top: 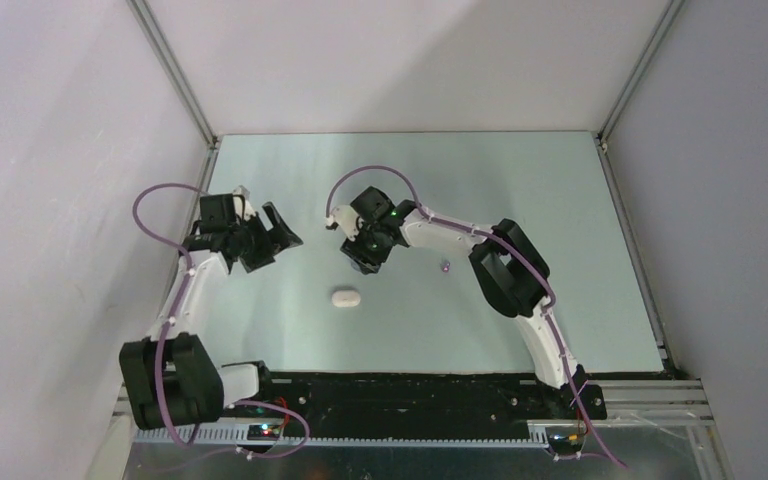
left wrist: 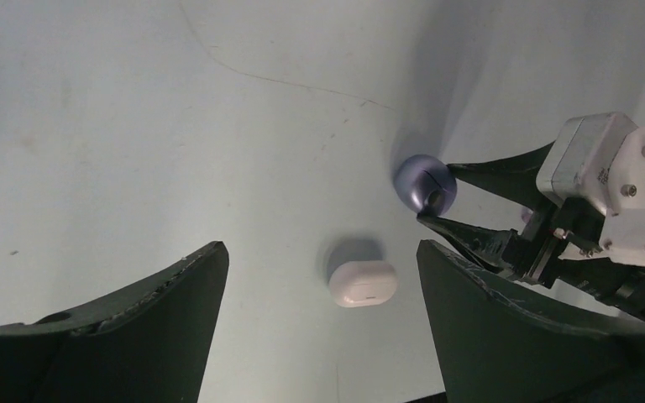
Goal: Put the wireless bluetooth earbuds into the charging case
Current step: Pick up the charging case at the center of the board.
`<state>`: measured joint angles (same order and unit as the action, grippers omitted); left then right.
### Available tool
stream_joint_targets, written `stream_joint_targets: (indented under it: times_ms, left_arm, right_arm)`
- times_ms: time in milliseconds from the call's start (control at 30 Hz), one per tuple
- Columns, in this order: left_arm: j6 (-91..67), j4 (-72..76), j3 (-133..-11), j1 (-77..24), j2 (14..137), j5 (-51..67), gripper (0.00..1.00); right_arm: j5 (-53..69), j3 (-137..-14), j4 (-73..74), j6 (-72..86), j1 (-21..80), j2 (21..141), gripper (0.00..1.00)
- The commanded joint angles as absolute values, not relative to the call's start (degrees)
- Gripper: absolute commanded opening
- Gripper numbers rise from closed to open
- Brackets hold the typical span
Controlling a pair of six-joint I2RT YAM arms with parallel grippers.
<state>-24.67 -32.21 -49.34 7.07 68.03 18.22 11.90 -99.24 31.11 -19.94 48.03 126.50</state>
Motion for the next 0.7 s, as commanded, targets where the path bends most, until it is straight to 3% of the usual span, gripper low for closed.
stream_joint_targets:
  times_ms: [0,233,467,667]
  left_arm:
    - [-25.01,-26.61,-51.79,7.54,72.36,29.44,0.88]
    - [-25.55,-9.71,-54.53,4.85,72.4,46.27,0.91]
    - [-18.02,-5.69,-61.86,-5.13,71.22,50.96,0.87]
    - [-17.8,-3.08,-64.58,-12.19,72.51,50.42,0.85]
  right_arm:
    - [14.36,-98.7,29.7,-23.62,46.65,121.81,0.32]
    - [15.78,-88.04,18.63,-27.27,43.42,102.88,0.3]
    - [17.17,-78.75,8.44,-32.14,41.18,87.92,0.3]
    - [15.79,-73.99,1.39,-34.74,41.58,84.05,0.32]
